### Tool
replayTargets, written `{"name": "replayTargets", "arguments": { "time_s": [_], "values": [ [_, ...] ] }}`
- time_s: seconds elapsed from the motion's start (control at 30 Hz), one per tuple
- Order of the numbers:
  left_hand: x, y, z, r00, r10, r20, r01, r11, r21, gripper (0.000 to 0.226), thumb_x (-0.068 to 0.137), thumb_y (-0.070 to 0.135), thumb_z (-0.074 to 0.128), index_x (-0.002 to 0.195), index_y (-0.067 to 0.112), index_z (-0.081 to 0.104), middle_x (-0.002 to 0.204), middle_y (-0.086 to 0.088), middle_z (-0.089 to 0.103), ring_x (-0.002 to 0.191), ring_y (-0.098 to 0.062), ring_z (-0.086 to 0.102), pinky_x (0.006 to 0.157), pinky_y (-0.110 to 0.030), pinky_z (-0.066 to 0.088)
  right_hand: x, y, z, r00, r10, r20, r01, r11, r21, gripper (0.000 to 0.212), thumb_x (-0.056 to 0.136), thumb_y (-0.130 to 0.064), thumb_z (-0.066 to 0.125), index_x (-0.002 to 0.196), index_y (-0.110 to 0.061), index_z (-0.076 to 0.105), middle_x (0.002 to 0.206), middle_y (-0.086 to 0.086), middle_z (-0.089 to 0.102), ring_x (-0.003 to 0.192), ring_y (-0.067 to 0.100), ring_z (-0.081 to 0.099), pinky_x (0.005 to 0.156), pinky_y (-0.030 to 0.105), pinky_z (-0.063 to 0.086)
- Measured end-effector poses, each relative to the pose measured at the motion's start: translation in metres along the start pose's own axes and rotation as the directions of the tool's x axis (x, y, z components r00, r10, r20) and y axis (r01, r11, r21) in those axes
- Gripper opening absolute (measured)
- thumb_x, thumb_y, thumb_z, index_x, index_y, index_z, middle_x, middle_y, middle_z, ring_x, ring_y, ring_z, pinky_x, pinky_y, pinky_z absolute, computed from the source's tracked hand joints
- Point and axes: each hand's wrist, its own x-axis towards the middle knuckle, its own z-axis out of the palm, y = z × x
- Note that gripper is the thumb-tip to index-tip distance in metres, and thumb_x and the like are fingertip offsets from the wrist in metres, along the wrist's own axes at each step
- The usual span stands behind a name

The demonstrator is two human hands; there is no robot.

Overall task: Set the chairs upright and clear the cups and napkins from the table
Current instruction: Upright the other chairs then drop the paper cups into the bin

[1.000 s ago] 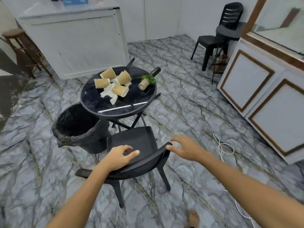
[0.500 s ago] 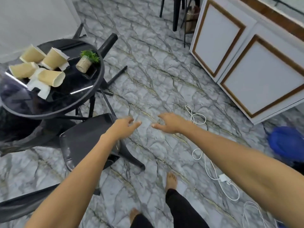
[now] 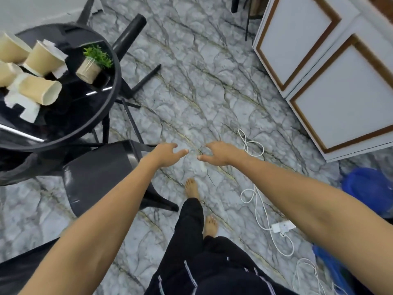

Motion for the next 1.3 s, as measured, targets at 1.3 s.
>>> {"name": "replayTargets", "arguments": {
  "time_s": [1.3],
  "values": [
    [0.34,0.07,-0.403,0.988,-0.107,-0.112,0.094,0.989,-0.116,0.084,0.092,0.07,0.045,0.151,0.01,0.039,0.155,-0.012,0.044,0.139,-0.03,0.046,0.112,-0.043,0.04,0.366,0.075,-0.455,0.993,-0.119,-0.022,0.116,0.986,-0.119,0.093,0.087,-0.077,0.04,0.152,-0.011,0.032,0.157,0.012,0.035,0.141,0.03,0.038,0.11,0.048,0.038]
  ]
}}
